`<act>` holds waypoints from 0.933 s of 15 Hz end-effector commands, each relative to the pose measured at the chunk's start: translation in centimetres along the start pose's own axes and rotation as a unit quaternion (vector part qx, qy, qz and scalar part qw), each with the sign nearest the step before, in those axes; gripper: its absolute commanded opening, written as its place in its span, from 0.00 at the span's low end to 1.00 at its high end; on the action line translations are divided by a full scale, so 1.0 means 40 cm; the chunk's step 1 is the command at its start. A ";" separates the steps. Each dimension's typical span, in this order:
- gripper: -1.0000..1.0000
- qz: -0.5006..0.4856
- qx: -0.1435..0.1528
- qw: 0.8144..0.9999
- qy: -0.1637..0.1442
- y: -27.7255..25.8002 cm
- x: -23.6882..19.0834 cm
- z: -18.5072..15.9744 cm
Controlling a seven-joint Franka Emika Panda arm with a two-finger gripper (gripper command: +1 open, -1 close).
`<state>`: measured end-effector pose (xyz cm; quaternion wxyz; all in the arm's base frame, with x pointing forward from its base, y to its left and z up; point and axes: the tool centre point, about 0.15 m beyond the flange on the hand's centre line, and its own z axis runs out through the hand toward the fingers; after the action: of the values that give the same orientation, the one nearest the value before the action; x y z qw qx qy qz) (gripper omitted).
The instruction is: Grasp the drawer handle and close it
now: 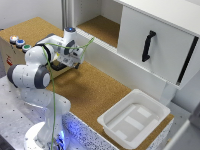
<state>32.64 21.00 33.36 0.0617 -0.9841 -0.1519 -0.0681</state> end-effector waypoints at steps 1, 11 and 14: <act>0.00 -0.022 -0.009 0.999 0.029 -0.109 0.019 0.049; 0.00 -0.086 -0.022 0.995 0.042 -0.253 0.022 0.064; 0.00 -0.059 -0.035 0.997 0.030 -0.177 0.027 0.059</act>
<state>30.03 29.59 32.53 0.0509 -0.9656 -0.2271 -0.1155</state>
